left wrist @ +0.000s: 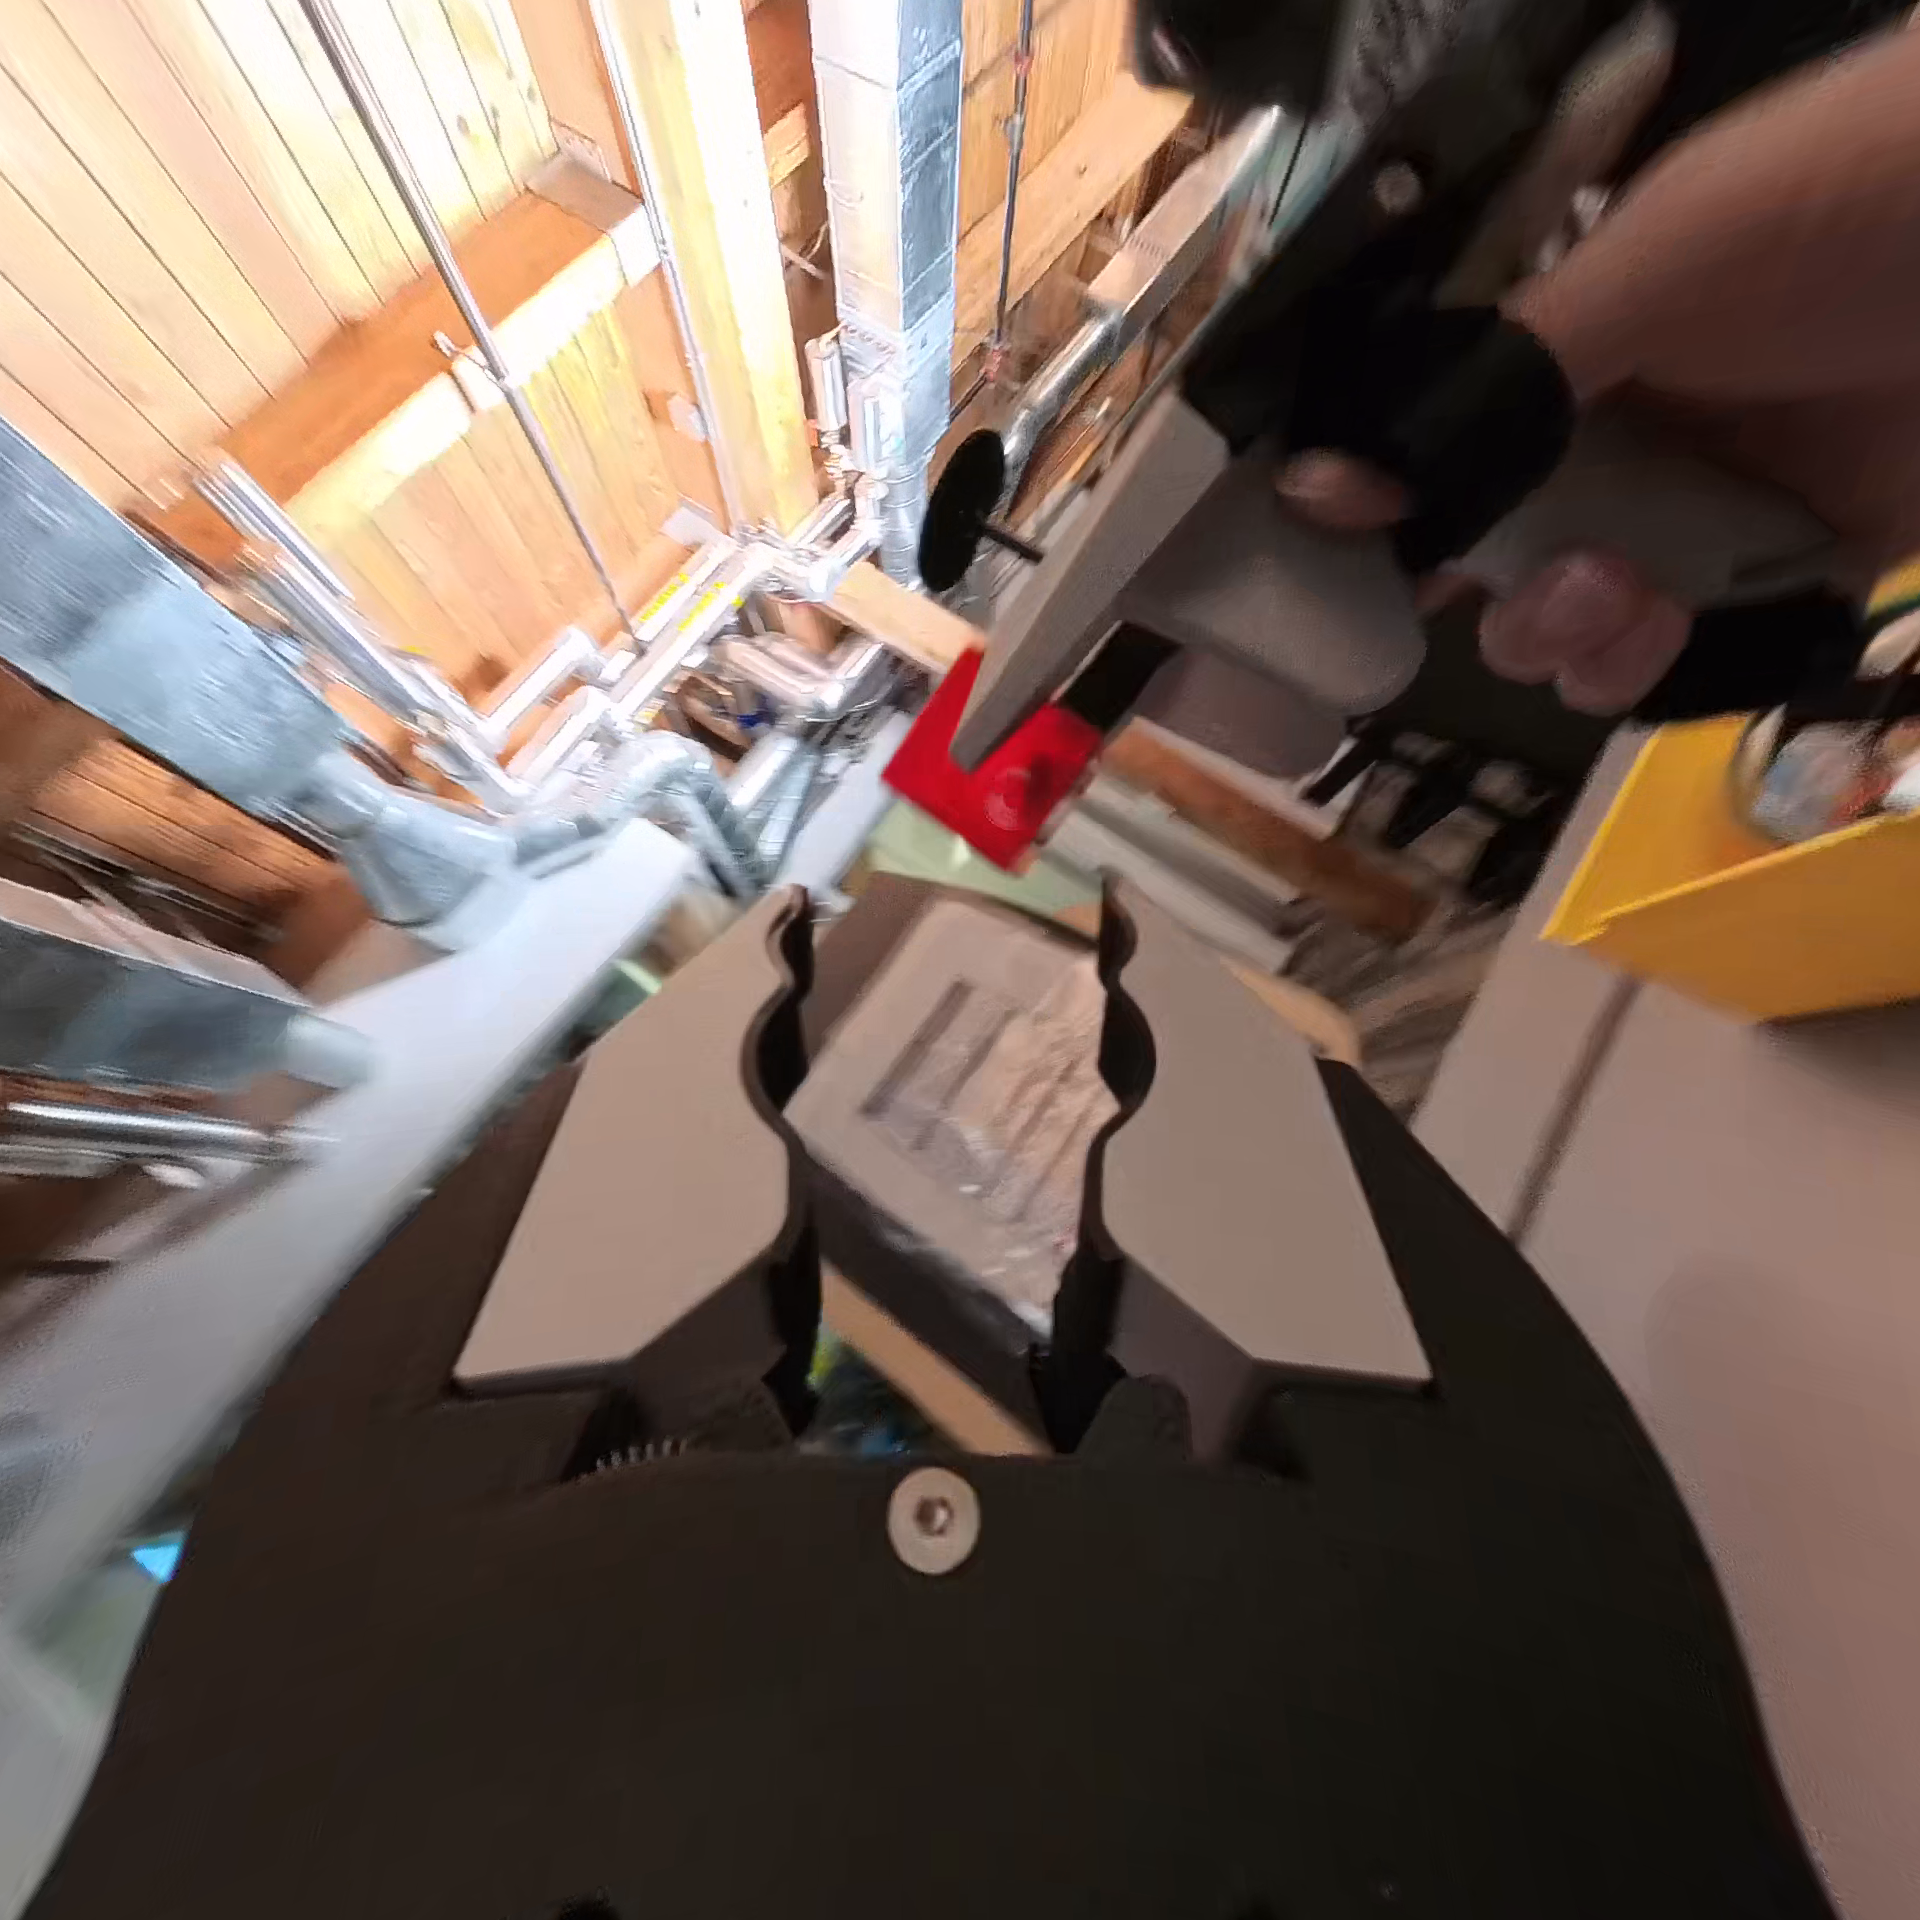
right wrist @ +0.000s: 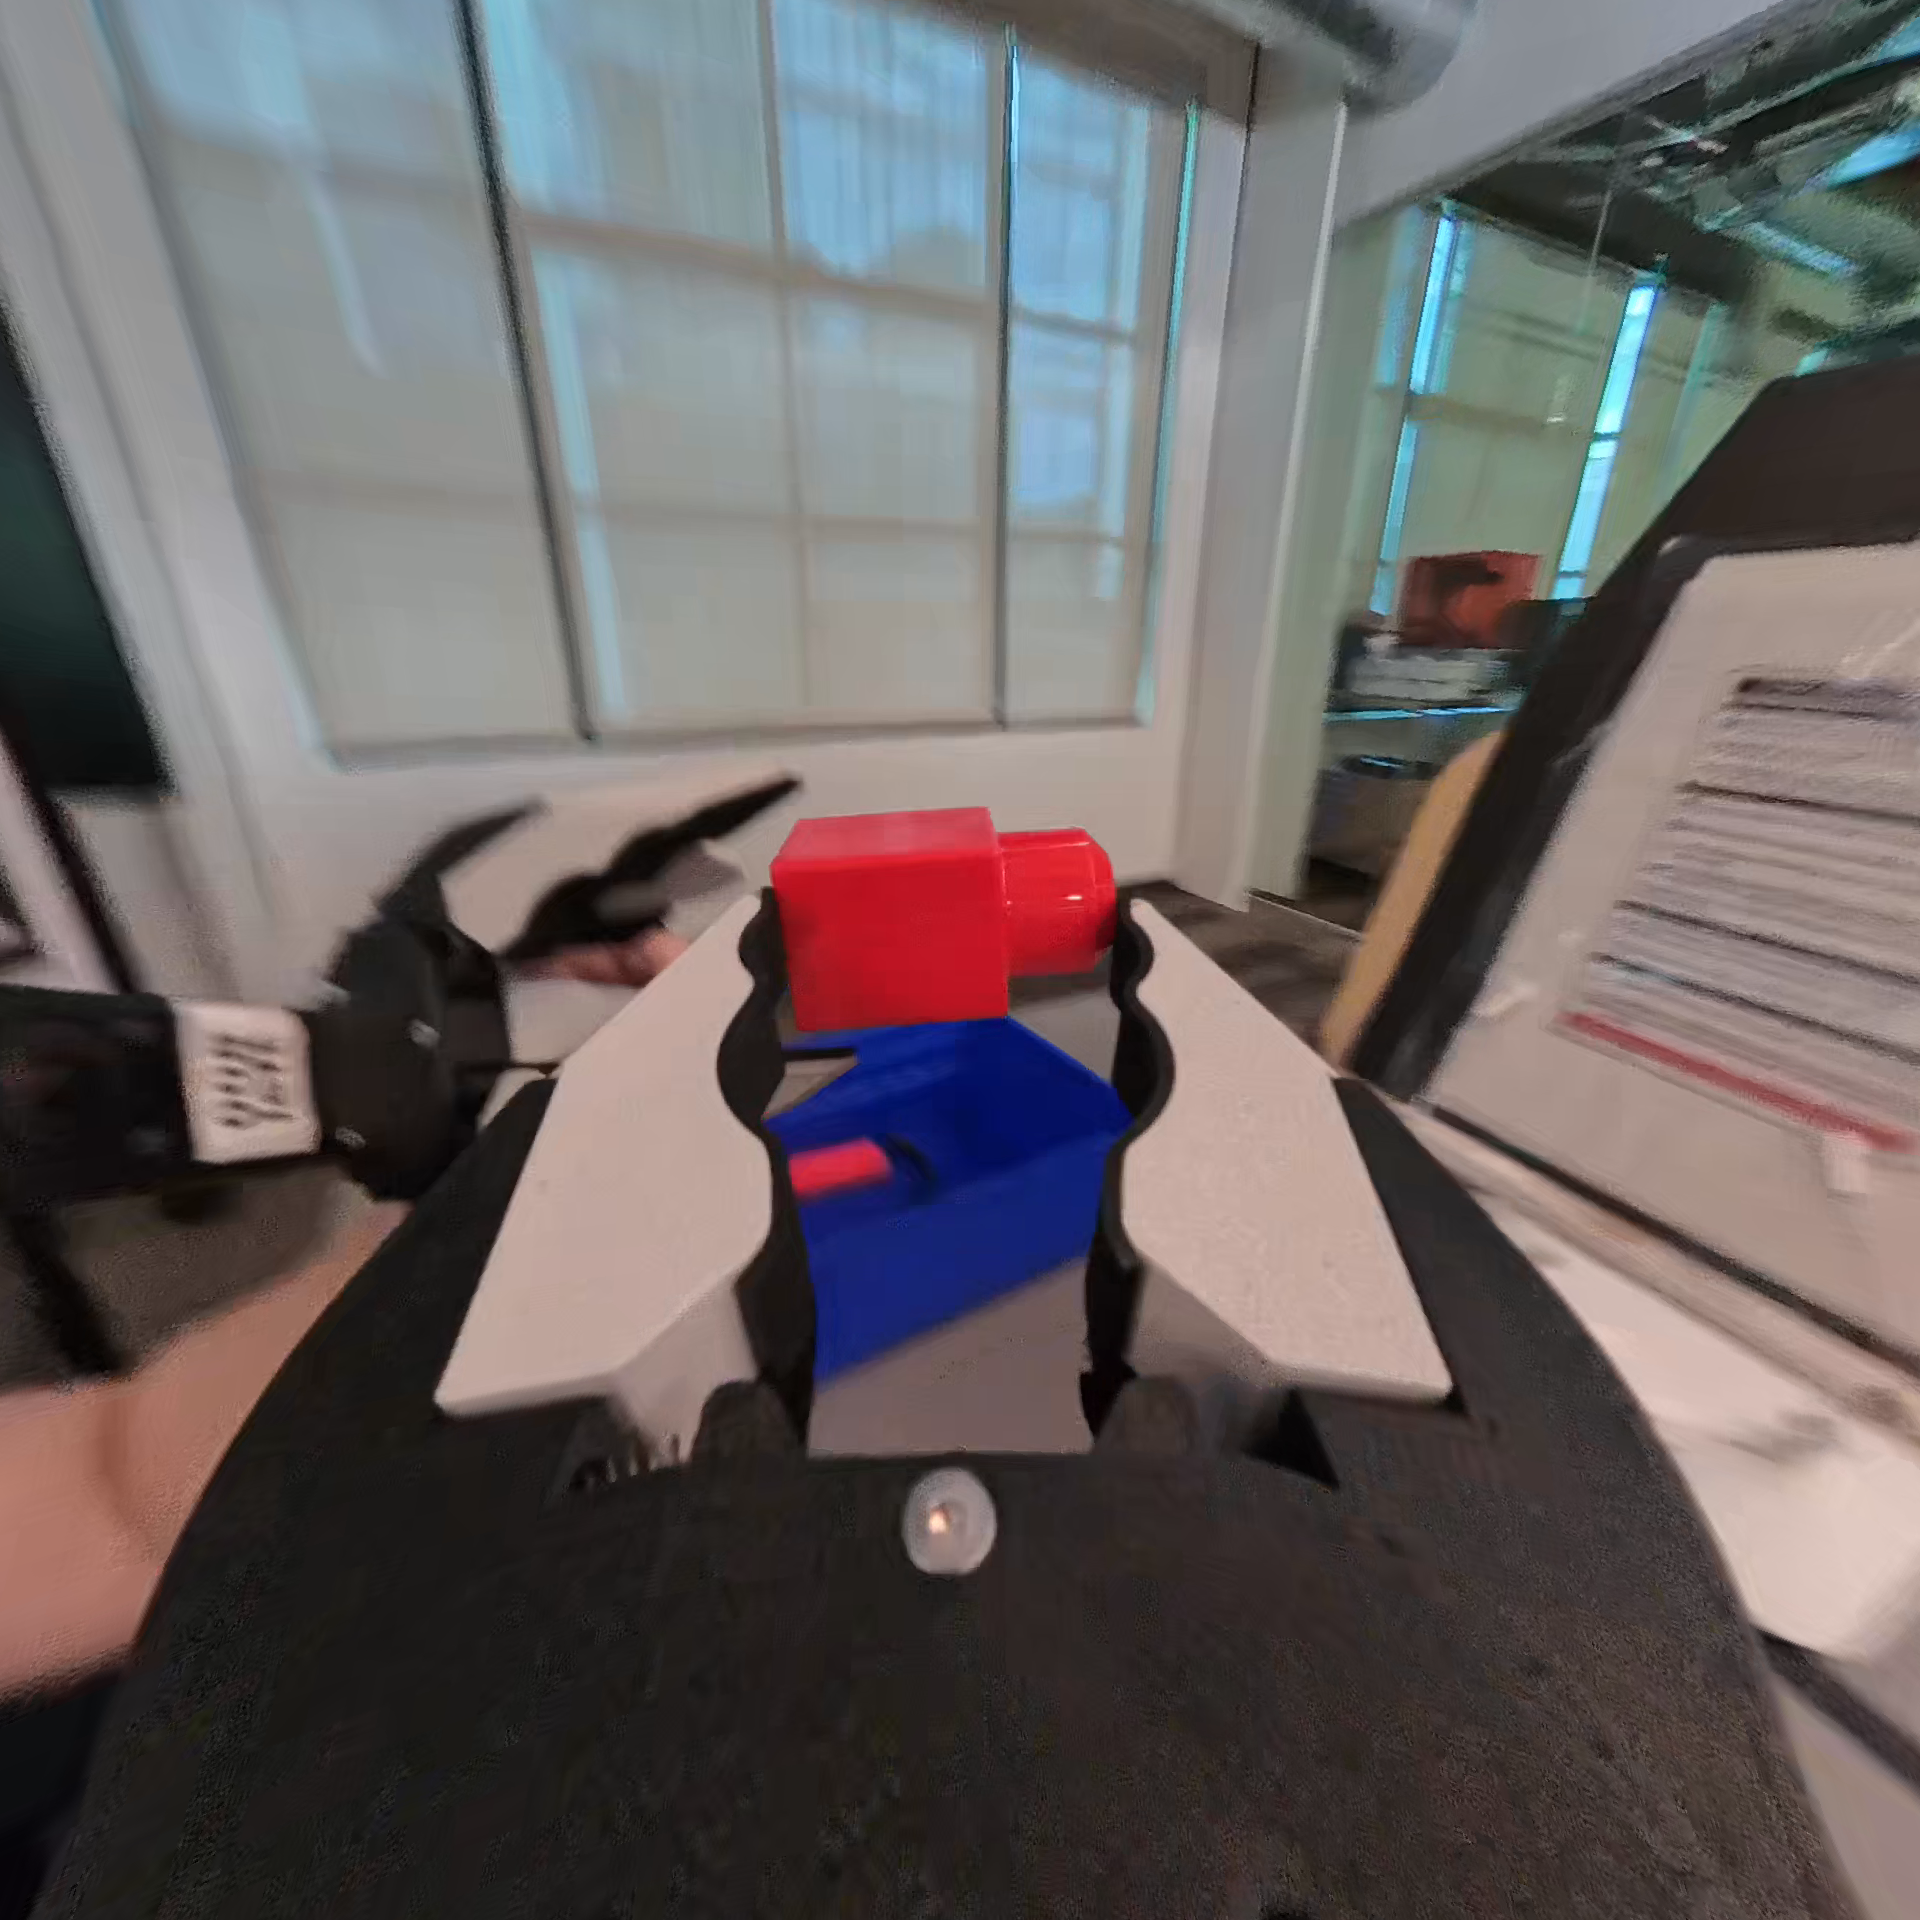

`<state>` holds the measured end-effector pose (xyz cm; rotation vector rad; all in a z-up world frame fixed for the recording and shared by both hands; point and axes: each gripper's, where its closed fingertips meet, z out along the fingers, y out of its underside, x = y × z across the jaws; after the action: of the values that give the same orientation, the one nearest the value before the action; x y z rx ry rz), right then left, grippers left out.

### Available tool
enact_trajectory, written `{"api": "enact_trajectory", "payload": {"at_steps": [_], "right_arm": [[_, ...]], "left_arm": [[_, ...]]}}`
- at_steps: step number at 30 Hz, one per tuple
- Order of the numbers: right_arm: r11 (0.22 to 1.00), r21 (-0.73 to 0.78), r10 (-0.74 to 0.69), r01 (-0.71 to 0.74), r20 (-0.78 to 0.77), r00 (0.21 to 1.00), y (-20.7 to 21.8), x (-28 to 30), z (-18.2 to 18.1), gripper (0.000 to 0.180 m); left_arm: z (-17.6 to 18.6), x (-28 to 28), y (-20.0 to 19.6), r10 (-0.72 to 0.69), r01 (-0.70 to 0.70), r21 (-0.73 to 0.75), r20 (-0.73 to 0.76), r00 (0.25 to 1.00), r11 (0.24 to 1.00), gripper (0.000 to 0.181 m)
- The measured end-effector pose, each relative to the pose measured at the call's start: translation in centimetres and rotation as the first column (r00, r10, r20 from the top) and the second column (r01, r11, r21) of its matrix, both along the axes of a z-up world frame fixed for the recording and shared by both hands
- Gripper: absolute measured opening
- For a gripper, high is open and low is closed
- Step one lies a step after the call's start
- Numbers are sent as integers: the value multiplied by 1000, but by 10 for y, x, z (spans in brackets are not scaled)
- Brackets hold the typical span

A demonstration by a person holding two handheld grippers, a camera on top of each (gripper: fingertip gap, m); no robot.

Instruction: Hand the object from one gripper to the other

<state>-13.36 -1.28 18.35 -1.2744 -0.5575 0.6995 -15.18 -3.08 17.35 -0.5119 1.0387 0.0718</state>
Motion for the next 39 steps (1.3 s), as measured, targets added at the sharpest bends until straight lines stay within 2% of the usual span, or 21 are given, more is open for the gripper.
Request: {"api": "enact_trajectory", "payload": {"at_steps": [1,3,4,6,8,9,11,14,16,18,20,24,27,29,30,35,39], "right_arm": [[996,-31,78,-83,-124,989,-2,7,6,62],[949,-96,240,-301,-400,884,-3,23,15,62],[903,-110,298,-416,-539,788,-1,33,17,62],[780,-71,365,-622,-755,544,3,50,19,61],[648,21,406,-762,-856,321,5,59,19,61],[608,61,405,-792,-882,243,8,61,18,61],[596,78,363,-799,-914,181,18,59,11,60],[639,59,303,-767,-936,180,31,48,0,61],[654,79,289,-753,-945,152,33,40,-2,61],[655,71,286,-753,-945,159,33,24,-7,61],[641,79,322,-763,-931,175,28,5,-7,61],[567,115,405,-816,-901,155,11,-27,-4,61],[564,83,427,-822,-881,204,4,-45,-6,62],[559,91,445,-824,-872,205,0,-49,-5,62],[559,95,452,-824,-868,207,-1,-50,-4,62],[624,132,569,-770,-752,332,-18,-53,5,61],[655,160,615,-739,-682,397,-33,-54,14,61]], "left_arm": [[3,-2,-2,-62,64,-76,31,998,995,51],[15,-8,-7,-187,216,-218,147,971,952,53],[20,-10,-11,-252,297,-267,193,948,917,54],[24,-13,-16,-332,397,-335,237,913,854,55],[26,-16,-11,-339,422,-379,268,902,824,60],[25,-16,-9,-334,418,-393,267,904,819,64],[21,-14,0,-266,342,-384,237,934,858,71],[13,-9,9,-85,125,-288,148,985,949,67],[10,-4,9,18,5,-197,113,993,980,67],[10,1,3,53,-39,-124,109,993,992,65],[7,7,2,65,-54,-119,97,993,991,65],[7,2,13,210,-208,-28,69,975,978,64],[9,2,4,213,-218,57,77,974,974,49],[14,-2,2,222,-229,67,100,970,971,44],[16,-5,2,227,-235,67,111,968,970,35],[27,-11,-15,185,-196,85,117,976,977,35],[35,-13,-29,175,-190,116,128,976,975,35]]}}
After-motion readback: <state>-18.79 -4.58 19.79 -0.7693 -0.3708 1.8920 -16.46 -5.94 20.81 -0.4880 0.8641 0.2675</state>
